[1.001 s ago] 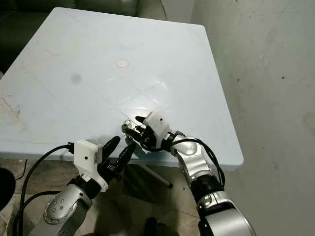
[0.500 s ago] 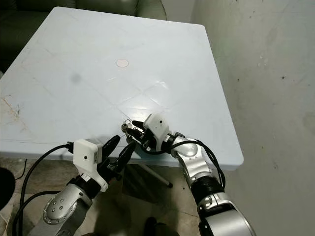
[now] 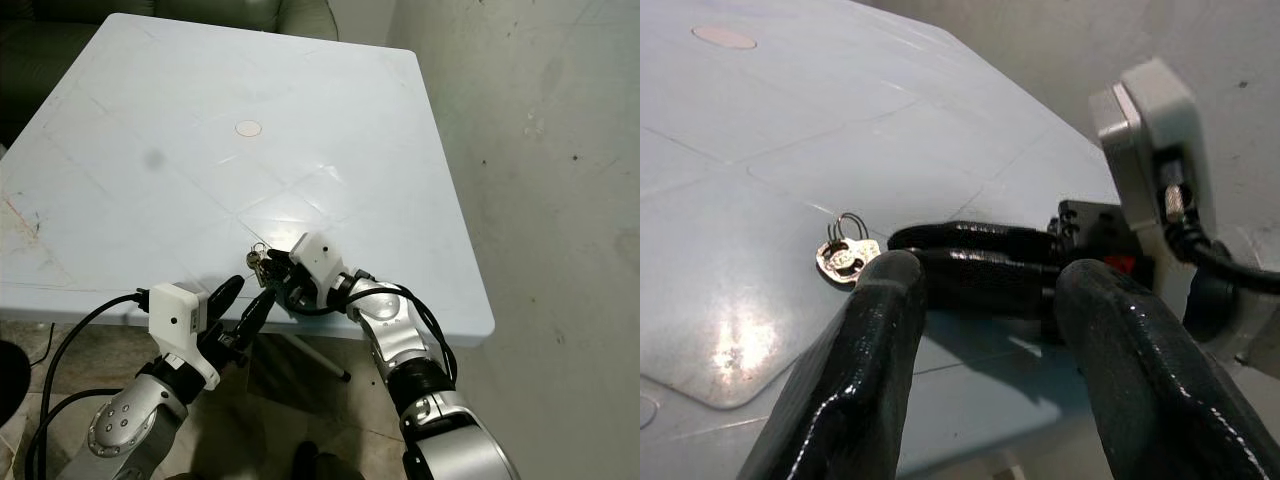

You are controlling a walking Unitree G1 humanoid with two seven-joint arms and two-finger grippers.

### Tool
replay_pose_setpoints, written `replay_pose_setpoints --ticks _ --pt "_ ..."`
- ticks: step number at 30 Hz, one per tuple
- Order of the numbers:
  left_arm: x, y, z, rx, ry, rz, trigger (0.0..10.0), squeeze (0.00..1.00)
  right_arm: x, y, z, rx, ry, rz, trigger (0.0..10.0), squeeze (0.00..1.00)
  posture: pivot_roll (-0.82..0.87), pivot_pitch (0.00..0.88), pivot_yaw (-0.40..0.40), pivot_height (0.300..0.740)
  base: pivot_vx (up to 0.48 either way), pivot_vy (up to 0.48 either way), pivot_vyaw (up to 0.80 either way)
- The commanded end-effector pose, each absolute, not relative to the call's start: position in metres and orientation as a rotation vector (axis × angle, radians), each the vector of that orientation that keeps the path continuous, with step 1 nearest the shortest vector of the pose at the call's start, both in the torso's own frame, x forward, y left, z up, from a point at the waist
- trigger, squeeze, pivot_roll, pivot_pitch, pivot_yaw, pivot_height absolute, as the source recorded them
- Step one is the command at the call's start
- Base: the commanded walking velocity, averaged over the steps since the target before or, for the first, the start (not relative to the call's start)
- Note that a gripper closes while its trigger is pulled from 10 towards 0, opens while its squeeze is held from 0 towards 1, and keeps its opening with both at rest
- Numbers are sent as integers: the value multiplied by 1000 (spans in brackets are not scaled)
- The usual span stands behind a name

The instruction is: Hang keys on a hook

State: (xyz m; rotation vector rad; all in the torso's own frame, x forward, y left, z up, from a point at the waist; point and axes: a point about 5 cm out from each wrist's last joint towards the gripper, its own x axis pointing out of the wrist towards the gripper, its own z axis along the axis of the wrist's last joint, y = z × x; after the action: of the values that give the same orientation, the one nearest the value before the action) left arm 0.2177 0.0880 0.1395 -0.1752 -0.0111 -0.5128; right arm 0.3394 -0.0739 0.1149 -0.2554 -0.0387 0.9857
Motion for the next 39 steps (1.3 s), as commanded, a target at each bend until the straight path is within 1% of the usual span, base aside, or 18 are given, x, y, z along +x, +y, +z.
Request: replay_pose_setpoints --ticks 1,38,39 --pt "214 84 144 -190 -19 -524 10000 0 338 -74 112 -267 -25 990 10000 0 130 225 -112 740 0 0 0" --pt "217 81 145 -197 -25 -533 10000 0 340 -81 115 -210 -42 1006 10000 0 133 207 -112 740 0 0 0" --pt "217 81 145 -198 -25 -533 10000 0 340 -81 116 -204 -44 1006 5451 0 133 207 -112 740 0 0 0"
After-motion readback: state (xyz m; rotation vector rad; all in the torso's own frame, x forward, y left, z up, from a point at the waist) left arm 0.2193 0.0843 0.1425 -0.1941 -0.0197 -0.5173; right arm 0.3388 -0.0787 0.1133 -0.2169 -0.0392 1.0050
